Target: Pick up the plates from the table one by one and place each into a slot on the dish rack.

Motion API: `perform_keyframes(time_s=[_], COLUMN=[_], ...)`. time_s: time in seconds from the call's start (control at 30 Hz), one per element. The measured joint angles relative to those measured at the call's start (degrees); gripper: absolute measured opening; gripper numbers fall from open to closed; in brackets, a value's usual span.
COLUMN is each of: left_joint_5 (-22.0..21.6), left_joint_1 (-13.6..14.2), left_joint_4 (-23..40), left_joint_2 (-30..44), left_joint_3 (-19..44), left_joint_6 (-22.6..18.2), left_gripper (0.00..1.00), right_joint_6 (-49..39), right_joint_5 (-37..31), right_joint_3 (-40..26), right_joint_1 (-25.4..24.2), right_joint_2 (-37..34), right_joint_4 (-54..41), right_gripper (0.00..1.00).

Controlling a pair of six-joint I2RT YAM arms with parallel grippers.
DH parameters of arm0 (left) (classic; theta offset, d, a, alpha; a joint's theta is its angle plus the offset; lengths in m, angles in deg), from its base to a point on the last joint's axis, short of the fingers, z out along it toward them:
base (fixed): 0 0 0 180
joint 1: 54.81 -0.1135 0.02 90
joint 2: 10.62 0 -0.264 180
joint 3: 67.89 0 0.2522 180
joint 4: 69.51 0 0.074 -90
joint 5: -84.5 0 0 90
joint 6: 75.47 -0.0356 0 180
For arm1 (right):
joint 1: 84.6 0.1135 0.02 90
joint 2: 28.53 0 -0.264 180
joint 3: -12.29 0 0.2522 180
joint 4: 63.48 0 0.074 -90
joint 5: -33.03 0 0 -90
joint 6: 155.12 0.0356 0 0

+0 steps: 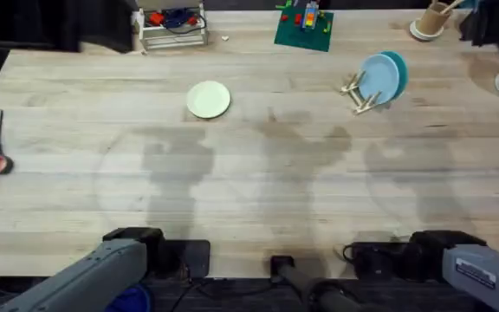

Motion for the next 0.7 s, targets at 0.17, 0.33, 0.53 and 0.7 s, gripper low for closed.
perform_keyframes(time_s=[0.17, 0.33, 0.53, 0.7], left_joint_5=[0.23, 0.44, 2.04, 9.02], left_joint_1=[0.0, 0.02, 0.0, -1.17], left_joint_4=[0.0, -0.29, -0.68, -0.35], left_joint_2=[0.0, -0.02, 0.07, 2.35], left_joint_3=[0.0, 0.0, 0.0, 0.24], left_joint_6=[-0.15, -0.15, -0.13, -0.13], left_gripper=[0.057, 0.045, 0.043, 0.043], right_joint_6=[0.0, 0.0, 0.0, 0.0], right_joint_5=[-0.02, 0.0, 0.0, -0.02], right_joint_3=[0.0, 0.0, 0.0, 0.0], right_joint_1=[0.0, 0.0, 0.0, 0.0], right_joint_2=[0.0, 0.0, 0.0, 0.0], right_joint_4=[0.0, 0.0, 0.0, 0.0], right_gripper=[0.994, 0.994, 0.993, 0.993])
